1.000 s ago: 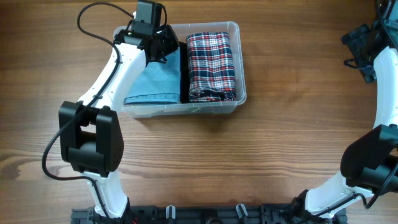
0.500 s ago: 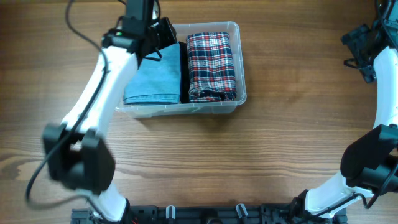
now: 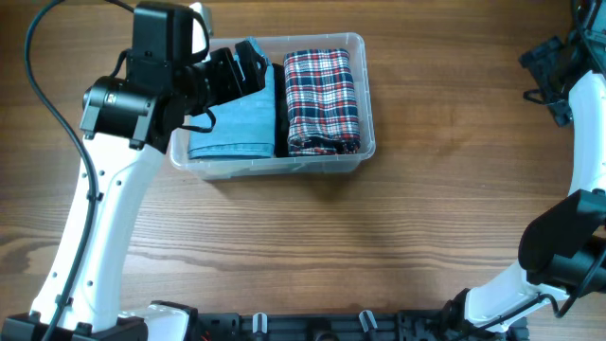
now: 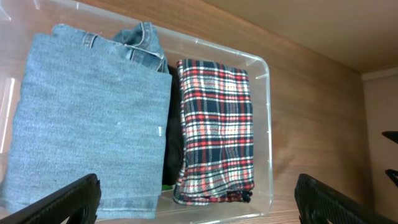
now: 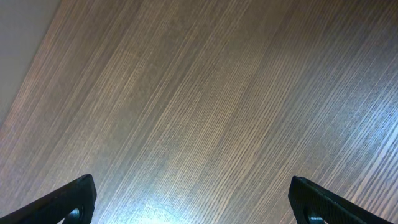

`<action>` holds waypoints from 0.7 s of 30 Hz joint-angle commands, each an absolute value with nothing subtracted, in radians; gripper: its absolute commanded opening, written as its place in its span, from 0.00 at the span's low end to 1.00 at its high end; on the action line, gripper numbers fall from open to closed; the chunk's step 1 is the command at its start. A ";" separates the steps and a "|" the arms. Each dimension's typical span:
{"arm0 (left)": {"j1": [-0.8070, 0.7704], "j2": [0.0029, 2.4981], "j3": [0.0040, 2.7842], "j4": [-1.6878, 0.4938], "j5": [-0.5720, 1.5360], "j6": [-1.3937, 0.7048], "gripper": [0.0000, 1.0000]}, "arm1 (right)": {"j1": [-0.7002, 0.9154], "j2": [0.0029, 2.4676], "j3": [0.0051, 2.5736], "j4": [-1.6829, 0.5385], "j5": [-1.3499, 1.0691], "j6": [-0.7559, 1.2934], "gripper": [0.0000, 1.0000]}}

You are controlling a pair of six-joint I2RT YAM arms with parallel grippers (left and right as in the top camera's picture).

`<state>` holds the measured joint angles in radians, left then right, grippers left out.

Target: Pack container

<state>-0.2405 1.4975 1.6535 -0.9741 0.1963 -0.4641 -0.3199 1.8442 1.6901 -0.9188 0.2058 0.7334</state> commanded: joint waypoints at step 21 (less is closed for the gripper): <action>-0.285 1.295 1.359 -0.963 0.205 -0.056 1.00 | -0.316 1.860 1.686 -0.917 0.200 0.742 1.00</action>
<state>-0.2825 1.4475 1.5223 -1.0393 0.1970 -0.1627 -0.3195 1.8442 1.6901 -0.9184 0.2058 0.7334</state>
